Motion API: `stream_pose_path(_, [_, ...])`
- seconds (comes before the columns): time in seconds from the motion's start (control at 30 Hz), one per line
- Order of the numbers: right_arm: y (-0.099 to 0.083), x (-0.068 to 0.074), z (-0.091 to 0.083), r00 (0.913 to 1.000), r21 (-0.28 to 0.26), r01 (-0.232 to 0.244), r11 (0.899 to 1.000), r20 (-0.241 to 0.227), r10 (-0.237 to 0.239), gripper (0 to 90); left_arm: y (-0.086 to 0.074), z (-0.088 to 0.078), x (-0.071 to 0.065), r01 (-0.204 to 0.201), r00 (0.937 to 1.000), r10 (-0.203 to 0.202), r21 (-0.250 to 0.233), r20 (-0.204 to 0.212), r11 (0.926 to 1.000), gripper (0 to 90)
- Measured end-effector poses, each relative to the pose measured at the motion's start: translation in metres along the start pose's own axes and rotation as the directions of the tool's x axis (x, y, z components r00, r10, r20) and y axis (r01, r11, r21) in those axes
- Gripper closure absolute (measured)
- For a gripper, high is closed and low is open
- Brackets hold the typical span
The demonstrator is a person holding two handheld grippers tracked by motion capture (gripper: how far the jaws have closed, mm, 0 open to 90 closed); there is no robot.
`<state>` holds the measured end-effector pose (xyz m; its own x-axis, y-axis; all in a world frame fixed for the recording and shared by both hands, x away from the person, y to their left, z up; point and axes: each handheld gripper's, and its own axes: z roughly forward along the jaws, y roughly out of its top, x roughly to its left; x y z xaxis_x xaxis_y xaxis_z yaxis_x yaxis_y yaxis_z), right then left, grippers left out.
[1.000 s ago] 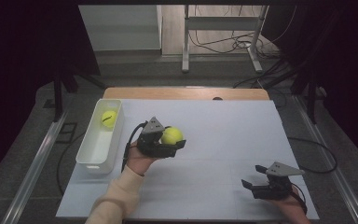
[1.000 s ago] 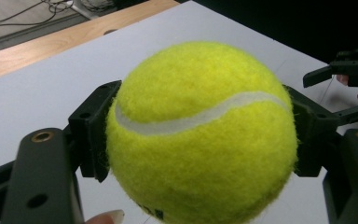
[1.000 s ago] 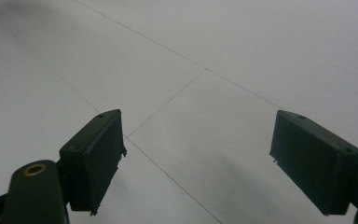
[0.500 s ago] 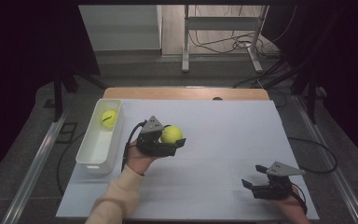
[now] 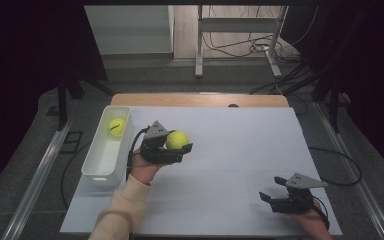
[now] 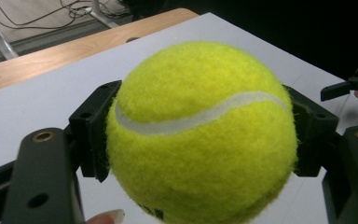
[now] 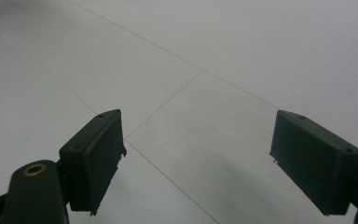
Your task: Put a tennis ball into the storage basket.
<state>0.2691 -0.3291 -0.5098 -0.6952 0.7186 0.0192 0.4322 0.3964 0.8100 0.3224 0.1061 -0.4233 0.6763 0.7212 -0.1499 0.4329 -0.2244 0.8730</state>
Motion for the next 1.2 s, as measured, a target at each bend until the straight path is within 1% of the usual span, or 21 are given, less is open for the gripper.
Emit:
stream_pose_path(0.3, [0.000,0.000,0.000,1.0000,-0.004,0.001,1.000,0.000,-0.001,17.8,-0.001,-0.011,0.013,0.027,0.9985,-0.028,-0.013,-0.048,0.9995,25.5])
stream_pose_path(0.77, [0.000,0.000,0.000,1.0000,-0.002,-0.002,1.000,0.001,0.002,17.8,-0.003,-0.028,0.024,0.059,0.9945,-0.062,-0.039,-0.084,0.9975,25.5])
stream_pose_path(0.9, [0.000,0.000,0.000,1.0000,-0.004,-0.002,1.000,0.002,0.002,17.8,-0.006,-0.036,0.030,0.073,0.9917,-0.078,-0.045,-0.103,0.9963,25.5])
stream_pose_path(1.03, [0.000,0.000,0.000,1.0000,-0.002,-0.001,1.000,0.003,0.001,17.8,-0.008,-0.039,0.032,0.082,0.9904,-0.086,-0.047,-0.108,0.9956,25.5])
stream_pose_path(1.2, [0.000,0.000,-0.001,1.0000,-0.004,-0.002,1.000,0.002,0.002,17.8,-0.011,-0.046,0.035,0.089,0.9874,-0.095,-0.050,-0.126,0.9948,25.5])
